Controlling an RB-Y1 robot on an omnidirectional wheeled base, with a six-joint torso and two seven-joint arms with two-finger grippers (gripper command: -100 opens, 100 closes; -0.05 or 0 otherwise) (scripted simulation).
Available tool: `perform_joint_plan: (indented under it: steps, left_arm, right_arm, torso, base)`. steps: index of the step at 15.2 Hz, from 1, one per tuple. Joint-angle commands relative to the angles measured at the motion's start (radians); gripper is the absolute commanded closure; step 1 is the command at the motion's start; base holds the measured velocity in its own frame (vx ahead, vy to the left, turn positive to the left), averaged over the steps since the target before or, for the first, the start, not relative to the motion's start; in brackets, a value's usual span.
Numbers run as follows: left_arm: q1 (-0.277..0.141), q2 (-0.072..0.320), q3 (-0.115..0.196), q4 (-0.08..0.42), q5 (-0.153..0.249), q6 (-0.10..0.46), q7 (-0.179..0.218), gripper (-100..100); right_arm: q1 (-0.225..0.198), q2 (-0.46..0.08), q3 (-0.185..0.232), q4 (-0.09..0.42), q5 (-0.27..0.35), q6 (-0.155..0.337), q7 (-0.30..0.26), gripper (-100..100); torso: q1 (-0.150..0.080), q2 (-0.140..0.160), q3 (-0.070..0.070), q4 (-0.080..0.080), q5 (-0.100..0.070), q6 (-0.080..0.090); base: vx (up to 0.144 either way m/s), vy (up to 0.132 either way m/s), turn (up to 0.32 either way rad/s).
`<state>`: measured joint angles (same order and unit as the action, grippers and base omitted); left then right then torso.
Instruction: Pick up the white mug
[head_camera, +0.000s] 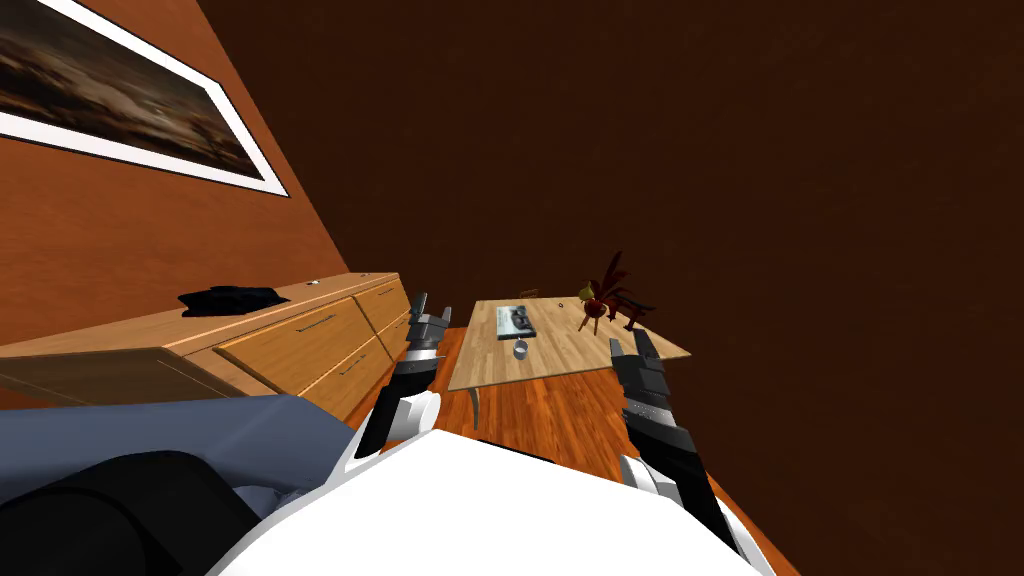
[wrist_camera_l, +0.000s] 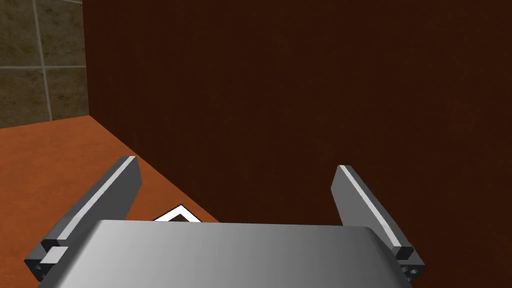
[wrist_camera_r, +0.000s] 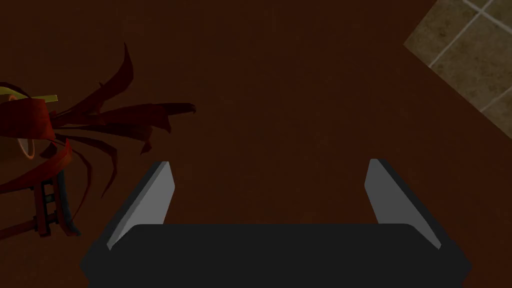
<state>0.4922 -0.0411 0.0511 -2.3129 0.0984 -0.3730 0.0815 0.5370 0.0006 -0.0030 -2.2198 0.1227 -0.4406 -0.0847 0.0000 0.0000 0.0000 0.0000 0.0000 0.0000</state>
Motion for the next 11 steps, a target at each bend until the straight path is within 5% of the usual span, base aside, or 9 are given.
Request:
perform_joint_plan:
  steps: [1, 11]
  left_arm:
    - [0.000, 0.000, 0.000, 0.000, 0.000, 0.000, 0.000, 0]
    - [0.000, 0.000, 0.000, 0.000, 0.000, 0.000, 0.000, 0]
  right_arm:
    - [-0.008, -0.037, 0.006, 0.013, 0.005, -0.002, 0.003, -100]
    - [-0.088, -0.238, 0.067, 0.149, 0.058, -0.024, 0.030, -100]
  torso:
    - [0.000, 0.000, 0.000, 0.000, 0.000, 0.000]
    - [0.001, 0.000, 0.000, 0.000, 0.000, 0.000]
  base:
    - [-0.003, 0.006, 0.050]
    - [-0.007, 0.020, 0.108]
